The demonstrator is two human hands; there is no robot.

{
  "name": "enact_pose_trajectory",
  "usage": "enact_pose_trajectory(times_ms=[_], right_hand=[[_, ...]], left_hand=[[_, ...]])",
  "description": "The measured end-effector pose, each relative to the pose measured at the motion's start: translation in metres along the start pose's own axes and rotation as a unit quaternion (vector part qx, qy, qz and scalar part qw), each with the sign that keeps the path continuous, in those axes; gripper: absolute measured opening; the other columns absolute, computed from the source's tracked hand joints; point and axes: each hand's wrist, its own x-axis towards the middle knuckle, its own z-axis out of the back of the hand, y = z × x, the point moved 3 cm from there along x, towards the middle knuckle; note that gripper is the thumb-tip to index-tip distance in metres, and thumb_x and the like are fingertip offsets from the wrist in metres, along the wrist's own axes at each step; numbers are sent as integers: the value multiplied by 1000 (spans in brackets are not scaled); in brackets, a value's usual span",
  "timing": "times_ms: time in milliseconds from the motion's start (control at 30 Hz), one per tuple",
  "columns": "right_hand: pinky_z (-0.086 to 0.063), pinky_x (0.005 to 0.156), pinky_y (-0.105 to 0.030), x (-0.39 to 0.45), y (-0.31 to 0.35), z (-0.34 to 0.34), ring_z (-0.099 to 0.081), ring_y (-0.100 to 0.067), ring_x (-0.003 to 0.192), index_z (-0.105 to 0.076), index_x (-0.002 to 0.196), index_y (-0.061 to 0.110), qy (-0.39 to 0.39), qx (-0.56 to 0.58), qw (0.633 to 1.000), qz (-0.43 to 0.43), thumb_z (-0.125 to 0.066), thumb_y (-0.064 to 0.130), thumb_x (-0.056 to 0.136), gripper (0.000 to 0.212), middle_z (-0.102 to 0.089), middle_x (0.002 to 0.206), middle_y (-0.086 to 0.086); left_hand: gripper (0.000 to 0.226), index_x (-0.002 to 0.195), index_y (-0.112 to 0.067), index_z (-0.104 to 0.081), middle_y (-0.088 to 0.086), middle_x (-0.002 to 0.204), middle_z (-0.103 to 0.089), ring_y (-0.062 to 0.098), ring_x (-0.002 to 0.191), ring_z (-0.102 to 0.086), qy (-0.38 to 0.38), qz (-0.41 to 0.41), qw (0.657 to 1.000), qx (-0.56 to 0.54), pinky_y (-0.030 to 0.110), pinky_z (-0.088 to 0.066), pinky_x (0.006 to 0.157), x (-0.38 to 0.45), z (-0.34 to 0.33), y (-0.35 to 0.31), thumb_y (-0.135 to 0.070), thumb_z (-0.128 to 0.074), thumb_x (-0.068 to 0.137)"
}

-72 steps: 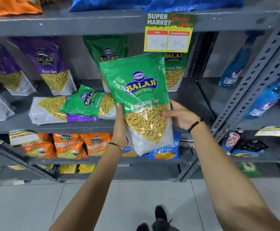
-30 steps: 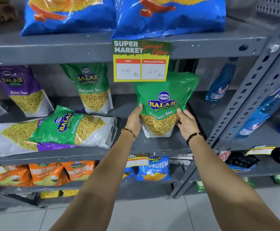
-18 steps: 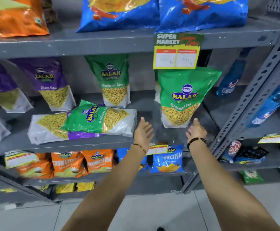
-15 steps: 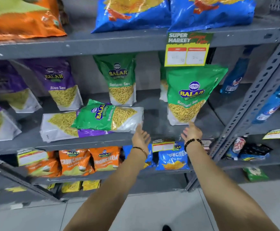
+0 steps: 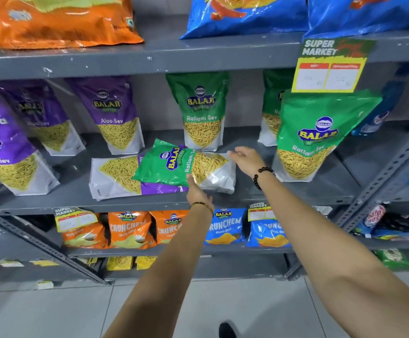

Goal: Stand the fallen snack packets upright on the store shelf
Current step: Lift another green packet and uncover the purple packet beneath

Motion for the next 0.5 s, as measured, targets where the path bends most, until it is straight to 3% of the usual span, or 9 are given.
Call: enact_pose_trajectory(times_ms=[133,267,367,500], right_hand=[[-34,108,-35,38,7,-12,-41,-26,133,-40,139,9,79,-83,993,5,-51,41,89,60,-41,147,-10],[-40,103,-40,67,11,-23,-49,-32,123,-51,127,3,110,-134,985,16,-49,37,90,50,-52,137,-18],[-39,102,-38,82,7,-32,-46,-32,126,-45,133,7,153,-162,975,-5,-48,45,90,58,-46,142,-16],[-41,80,-30,96,-1,-43,-56,-29,106,-53,123,6,154,-188,970,-20,-46,50,88,57,-57,129,-19]], left_hand=[[75,144,-13,-25,9,150,-35,29,134,-38,-38,-12,999,-24,43,-29,115,6,-15,-1,-62,-30,88],[74,143,-11,-28,11,149,-37,31,134,-39,-94,-17,995,-26,47,-28,115,18,-20,2,-61,-20,90],[72,143,-11,-29,11,150,-37,31,135,-38,-121,-15,992,-25,49,-27,115,27,-19,5,-59,-18,91],[72,144,-16,-27,8,152,-34,29,137,-34,-107,-13,993,-41,48,-24,117,31,-19,6,-62,-18,89]])
